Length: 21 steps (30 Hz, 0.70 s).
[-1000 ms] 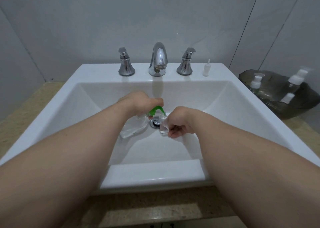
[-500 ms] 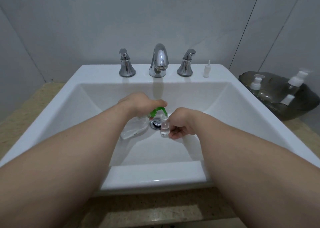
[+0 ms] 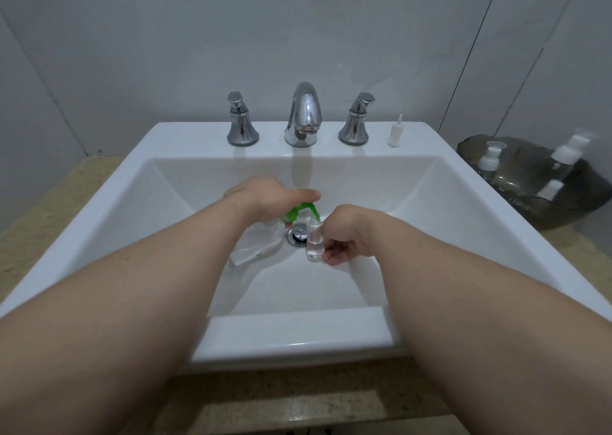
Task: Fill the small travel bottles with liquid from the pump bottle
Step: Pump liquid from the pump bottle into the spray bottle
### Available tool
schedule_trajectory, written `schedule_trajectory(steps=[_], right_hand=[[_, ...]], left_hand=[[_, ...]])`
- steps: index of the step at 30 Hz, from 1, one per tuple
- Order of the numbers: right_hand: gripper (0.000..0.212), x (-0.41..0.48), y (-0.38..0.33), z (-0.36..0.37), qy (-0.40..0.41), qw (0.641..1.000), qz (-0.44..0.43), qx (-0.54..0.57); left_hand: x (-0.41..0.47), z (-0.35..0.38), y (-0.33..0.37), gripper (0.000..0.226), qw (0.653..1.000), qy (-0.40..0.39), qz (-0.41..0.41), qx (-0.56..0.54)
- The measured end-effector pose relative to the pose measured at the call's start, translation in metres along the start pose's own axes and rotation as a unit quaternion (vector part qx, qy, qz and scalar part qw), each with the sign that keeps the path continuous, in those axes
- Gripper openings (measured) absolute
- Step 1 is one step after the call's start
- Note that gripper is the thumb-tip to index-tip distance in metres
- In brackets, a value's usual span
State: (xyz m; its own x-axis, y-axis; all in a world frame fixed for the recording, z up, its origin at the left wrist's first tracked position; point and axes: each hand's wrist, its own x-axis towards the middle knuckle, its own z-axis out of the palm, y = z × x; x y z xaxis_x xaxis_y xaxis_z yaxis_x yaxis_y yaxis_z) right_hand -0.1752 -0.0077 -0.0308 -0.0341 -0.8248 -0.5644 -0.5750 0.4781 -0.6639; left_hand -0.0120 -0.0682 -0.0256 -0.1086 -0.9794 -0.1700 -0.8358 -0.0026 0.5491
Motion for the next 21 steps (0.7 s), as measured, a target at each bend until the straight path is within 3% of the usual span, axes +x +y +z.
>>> schedule_trajectory(steps=[14,21], right_hand=[[0.019,0.004,0.001,0.0,-0.004,1.0,0.006,0.003],[0.008,0.013,0.002,0.001,-0.012,1.0,0.011,-0.014]], left_hand=[[0.002,0.001,0.001,0.078,1.0,-0.007,-0.001,0.0],[0.002,0.0,0.002,0.062,1.0,-0.017,0.006,-0.011]])
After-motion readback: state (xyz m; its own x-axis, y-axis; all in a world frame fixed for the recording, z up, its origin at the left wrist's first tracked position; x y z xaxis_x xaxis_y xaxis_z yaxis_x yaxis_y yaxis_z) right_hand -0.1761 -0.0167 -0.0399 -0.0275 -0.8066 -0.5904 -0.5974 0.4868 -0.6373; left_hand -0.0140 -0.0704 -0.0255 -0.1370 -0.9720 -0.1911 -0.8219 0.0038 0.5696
